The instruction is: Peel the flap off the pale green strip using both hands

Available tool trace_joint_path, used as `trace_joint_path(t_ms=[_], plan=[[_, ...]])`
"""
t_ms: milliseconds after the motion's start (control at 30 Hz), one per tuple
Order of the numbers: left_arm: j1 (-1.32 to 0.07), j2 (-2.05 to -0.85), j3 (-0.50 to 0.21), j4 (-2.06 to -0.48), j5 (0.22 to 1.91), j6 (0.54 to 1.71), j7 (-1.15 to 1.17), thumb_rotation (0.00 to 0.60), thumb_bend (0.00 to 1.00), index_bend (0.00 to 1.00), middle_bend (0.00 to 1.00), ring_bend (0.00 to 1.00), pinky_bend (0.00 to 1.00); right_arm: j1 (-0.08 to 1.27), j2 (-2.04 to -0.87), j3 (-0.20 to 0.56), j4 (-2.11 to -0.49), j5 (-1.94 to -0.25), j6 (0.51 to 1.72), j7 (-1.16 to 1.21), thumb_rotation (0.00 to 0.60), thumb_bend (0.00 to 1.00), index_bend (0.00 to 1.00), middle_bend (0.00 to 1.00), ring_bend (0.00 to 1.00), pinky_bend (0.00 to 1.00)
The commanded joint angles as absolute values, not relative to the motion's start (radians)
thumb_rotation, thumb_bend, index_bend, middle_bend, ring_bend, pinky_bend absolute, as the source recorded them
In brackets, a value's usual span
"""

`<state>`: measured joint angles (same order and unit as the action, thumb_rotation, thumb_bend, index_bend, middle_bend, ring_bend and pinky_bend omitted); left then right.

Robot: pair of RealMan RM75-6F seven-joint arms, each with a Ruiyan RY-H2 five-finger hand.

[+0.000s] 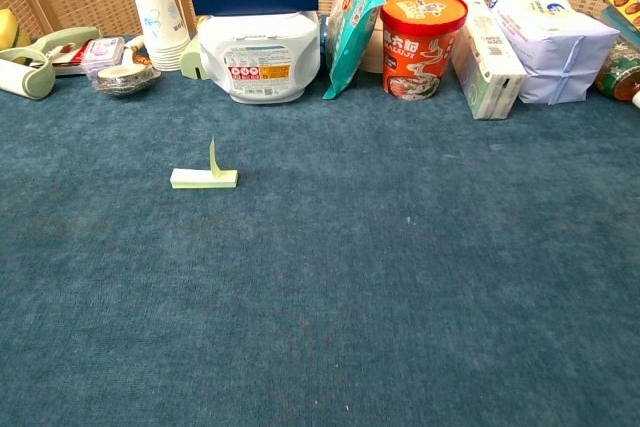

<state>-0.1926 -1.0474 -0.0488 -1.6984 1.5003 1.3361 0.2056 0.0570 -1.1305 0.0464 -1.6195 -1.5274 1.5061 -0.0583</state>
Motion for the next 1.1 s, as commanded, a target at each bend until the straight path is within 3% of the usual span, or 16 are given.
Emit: trace_joint_path(t_ms=[33, 100, 200, 267, 433, 533, 633, 767, 833, 1100], plan=[[-0.254, -1.04, -0.076, -1.715, 1.48, 1.266, 0.24, 0.473, 0.2, 0.27, 0.38, 0.39, 0.46, 0.057, -1.13, 0.047, -1.623, -1.526, 1.505, -0.061, 0.424, 0.21, 0.0, 0.1, 0.04, 0.24], [-0.284, -1.046, -0.089, -1.717, 1.476, 1.235, 0.26, 0.476, 0.2, 0.28, 0.45, 0.45, 0.47, 0.054, -1.129, 0.046, -1.625, -1.522, 1.505, -0.063, 0.425, 0.21, 0.0, 0.1, 0.04, 0.24], [-0.357, -1.081, -0.121, -1.712, 1.472, 1.168, 0.272, 0.478, 0.2, 0.28, 0.62, 0.64, 0.57, 0.048, -1.128, 0.046, -1.623, -1.51, 1.506, -0.062, 0.425, 0.21, 0.0, 0.1, 0.04, 0.24], [-0.389, -1.105, -0.135, -1.692, 1.464, 1.138, 0.268, 0.476, 0.2, 0.29, 0.77, 0.81, 0.7, 0.048, -1.128, 0.047, -1.623, -1.509, 1.506, -0.062, 0.424, 0.21, 0.0, 0.1, 0.04, 0.24], [-0.449, -1.158, -0.147, -1.648, 1.487, 1.106, 0.262, 0.454, 0.2, 0.29, 0.96, 0.98, 0.92, 0.045, -1.132, 0.048, -1.621, -1.506, 1.507, -0.061, 0.424, 0.21, 0.0, 0.1, 0.04, 0.24], [-0.474, -1.179, -0.147, -1.63, 1.489, 1.085, 0.278, 0.441, 0.19, 0.28, 1.0, 1.0, 1.0, 0.046, -1.133, 0.048, -1.617, -1.504, 1.503, -0.058, 0.425, 0.21, 0.0, 0.1, 0.04, 0.24], [-0.496, -1.199, -0.146, -1.614, 1.489, 1.07, 0.307, 0.453, 0.19, 0.27, 1.0, 1.0, 1.0, 0.047, -1.134, 0.049, -1.615, -1.504, 1.502, -0.059, 0.425, 0.21, 0.0, 0.1, 0.04, 0.24], [-0.518, -1.23, -0.144, -1.602, 1.477, 1.053, 0.334, 0.571, 0.22, 0.3, 1.0, 1.0, 1.0, 0.049, -1.136, 0.05, -1.614, -1.502, 1.498, -0.057, 0.426, 0.21, 0.0, 0.1, 0.04, 0.24], [-0.528, -1.243, -0.141, -1.604, 1.463, 1.04, 0.347, 0.595, 0.26, 0.32, 1.0, 1.0, 1.0, 0.05, -1.138, 0.051, -1.612, -1.502, 1.495, -0.057, 0.425, 0.21, 0.0, 0.1, 0.04, 0.24], [-0.572, -1.293, -0.139, -1.603, 1.377, 0.979, 0.42, 0.6, 0.31, 0.34, 1.0, 1.0, 1.0, 0.054, -1.143, 0.054, -1.606, -1.496, 1.487, -0.055, 0.425, 0.21, 0.0, 0.1, 0.04, 0.24]])
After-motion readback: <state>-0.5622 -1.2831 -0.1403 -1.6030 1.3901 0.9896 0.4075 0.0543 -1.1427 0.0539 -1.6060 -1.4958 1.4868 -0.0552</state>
